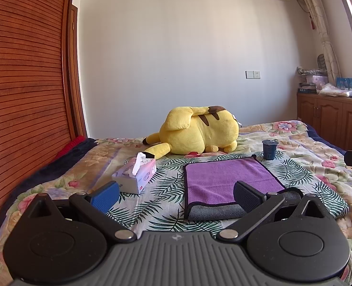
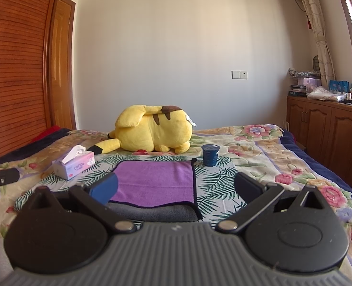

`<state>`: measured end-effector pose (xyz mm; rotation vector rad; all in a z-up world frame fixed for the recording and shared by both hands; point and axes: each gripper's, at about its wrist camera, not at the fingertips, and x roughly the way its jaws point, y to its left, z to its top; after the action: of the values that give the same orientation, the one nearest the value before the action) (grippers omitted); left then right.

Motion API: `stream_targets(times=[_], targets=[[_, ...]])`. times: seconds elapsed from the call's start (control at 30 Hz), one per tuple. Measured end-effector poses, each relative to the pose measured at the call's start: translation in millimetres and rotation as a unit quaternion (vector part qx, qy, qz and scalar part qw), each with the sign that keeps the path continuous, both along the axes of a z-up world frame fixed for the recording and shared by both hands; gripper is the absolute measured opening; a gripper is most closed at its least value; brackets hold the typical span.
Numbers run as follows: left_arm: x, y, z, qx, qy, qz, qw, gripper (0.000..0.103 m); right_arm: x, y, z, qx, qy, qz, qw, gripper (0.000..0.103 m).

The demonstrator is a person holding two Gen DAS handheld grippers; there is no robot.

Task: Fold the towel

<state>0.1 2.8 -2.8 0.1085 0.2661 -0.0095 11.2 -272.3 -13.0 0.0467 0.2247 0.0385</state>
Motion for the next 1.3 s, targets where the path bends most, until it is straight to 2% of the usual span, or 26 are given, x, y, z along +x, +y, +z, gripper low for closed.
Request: stream_targets(times=[1.3], targets=[[2.3, -0.3, -0.1, 0.001, 0.001, -0.001, 1.0000, 0.086, -0.2, 2.3, 1.2, -0.002, 0.000, 0.000, 1.000, 0.103]])
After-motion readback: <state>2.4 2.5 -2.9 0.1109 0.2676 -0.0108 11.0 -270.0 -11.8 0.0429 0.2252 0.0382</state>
